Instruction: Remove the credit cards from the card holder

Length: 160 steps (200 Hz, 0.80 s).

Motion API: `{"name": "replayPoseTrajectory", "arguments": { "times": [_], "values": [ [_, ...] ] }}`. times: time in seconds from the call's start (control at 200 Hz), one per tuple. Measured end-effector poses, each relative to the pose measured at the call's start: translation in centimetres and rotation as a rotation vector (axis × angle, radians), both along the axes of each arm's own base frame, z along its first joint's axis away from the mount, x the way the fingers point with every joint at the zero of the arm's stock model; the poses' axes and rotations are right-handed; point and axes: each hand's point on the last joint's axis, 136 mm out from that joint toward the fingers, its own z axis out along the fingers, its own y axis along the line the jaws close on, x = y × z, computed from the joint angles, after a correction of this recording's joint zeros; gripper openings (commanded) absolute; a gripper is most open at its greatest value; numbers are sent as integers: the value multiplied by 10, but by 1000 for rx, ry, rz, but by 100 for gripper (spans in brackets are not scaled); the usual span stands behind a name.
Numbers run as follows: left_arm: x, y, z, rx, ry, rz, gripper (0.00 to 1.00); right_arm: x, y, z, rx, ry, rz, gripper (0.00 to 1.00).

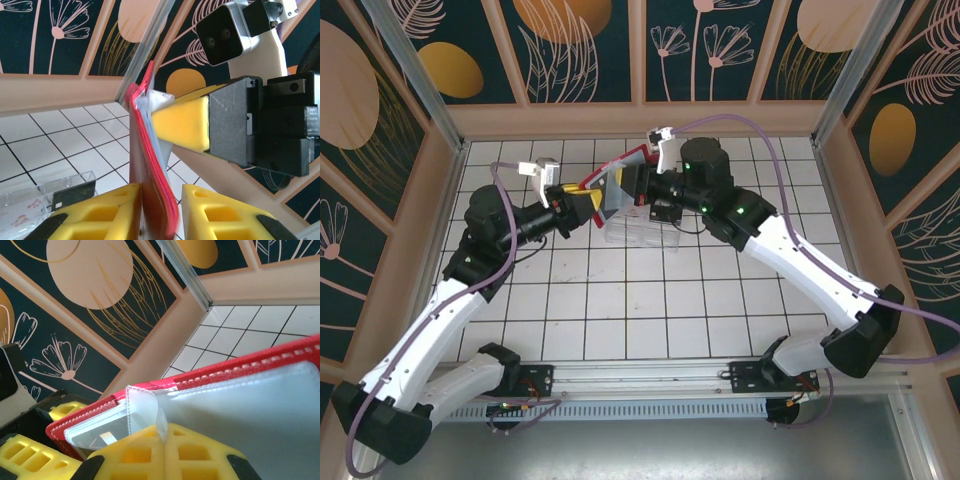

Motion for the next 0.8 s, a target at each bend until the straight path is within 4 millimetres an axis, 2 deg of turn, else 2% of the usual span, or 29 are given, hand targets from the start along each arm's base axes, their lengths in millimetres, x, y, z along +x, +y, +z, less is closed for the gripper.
{"name": "replayPoseTrajectory", "arguments": {
  "times": [0.075, 0.23, 0.395, 0.49, 0.53, 0.62, 0.706, 0.801],
  "values": [
    [-2, 1, 0, -7, -3, 0, 22, -1, -4, 5, 9, -10, -4, 0],
    [-1, 1, -4, -8, 8, 6, 6, -4, -4, 8, 16, -12, 11, 0],
    [2, 2, -7, -7, 17, 18, 0, -4, -4, 6, 10, -17, 17, 2],
    [3, 2, -8, -3, 19, 23, 0, -3, -6, 4, 0, -25, 17, 3],
    [3, 2, -9, 0, 20, 23, 0, -4, -7, 3, -2, -26, 17, 7],
    [4, 3, -9, 3, 16, 29, 0, -2, -11, 3, -11, -30, -5, 25],
    [6, 4, -10, 10, 18, 45, 0, 3, -21, -2, -51, -38, -58, 34],
    [8, 6, -11, 24, 21, 60, 0, 15, -41, -12, -117, -37, -172, 37]
  ]
}}
